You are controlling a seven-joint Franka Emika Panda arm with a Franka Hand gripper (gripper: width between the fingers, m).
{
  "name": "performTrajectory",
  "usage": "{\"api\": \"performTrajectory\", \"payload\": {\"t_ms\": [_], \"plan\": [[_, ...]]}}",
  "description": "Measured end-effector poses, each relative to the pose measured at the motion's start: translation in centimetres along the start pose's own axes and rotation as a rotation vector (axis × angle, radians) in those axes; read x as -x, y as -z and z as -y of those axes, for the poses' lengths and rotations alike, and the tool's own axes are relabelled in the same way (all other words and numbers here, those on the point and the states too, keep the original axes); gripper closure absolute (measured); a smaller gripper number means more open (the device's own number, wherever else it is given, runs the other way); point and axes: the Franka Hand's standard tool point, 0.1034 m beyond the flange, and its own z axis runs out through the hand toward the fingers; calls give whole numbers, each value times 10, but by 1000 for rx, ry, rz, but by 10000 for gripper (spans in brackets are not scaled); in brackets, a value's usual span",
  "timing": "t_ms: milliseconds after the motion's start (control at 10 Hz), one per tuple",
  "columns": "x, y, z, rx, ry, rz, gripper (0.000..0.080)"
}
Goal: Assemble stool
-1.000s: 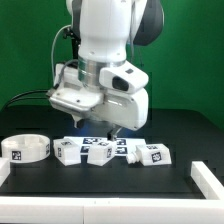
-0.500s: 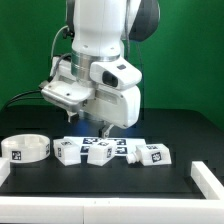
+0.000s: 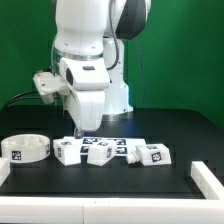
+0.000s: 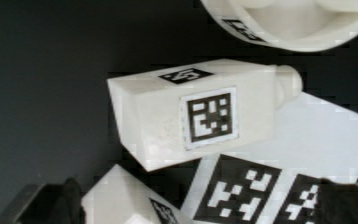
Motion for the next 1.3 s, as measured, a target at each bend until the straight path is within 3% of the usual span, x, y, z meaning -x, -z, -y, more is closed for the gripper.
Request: {"api": "performTrajectory", "payload": {"t_ms": [200,400,600,1000,1100,1300], "plan": [[2,-1,2,3,-115,-8,151],[29,-7,17,13,-313,-43,151],[47,-11,31,65,-517,-100,151],[45,-13,33,49,-788,-115,151],[47,-15,33,60,-878,-127,151],[51,-32,47,132,-1073,-159,151]]}}
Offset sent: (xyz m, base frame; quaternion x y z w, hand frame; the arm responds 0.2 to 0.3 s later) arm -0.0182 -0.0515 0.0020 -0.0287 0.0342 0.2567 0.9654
